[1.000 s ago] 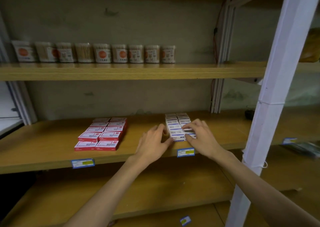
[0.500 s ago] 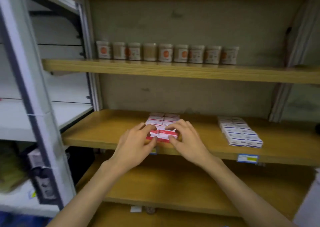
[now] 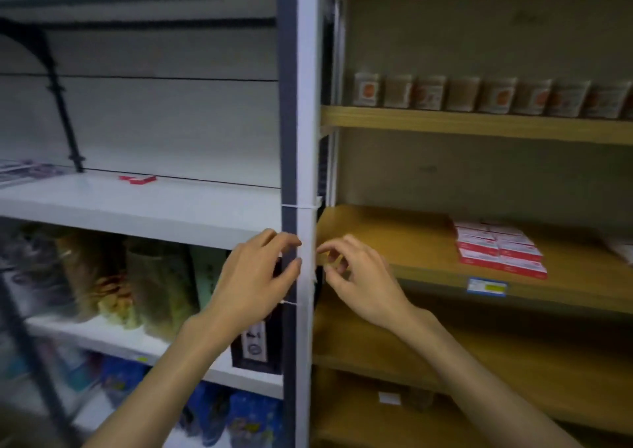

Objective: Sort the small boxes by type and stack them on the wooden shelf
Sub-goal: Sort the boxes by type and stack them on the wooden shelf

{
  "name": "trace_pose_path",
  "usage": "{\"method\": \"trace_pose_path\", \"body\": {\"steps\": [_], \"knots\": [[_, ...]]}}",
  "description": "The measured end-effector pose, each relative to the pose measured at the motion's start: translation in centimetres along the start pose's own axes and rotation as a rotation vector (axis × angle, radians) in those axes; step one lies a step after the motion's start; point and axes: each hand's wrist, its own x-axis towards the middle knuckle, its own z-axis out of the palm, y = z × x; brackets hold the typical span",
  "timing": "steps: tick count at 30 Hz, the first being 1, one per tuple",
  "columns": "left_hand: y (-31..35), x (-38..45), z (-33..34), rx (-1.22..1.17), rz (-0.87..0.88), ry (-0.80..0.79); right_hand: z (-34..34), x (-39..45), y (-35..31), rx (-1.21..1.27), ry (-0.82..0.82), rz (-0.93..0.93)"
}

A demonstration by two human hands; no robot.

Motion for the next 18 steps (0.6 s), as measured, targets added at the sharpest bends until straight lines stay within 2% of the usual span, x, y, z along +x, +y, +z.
{"method": "trace_pose_path", "body": {"steps": [8,18], "knots": [[-13.7,-0.7,-5.9,0.039,-0.125,-0.066,9.7,7.9,-9.0,-0.008,-0.002,-0.024],[-26.9,2.9,-8.2,0.086,-0.170,-0.108,17.5,19.4,-12.5,-0.128,0.005,-0.006]]}}
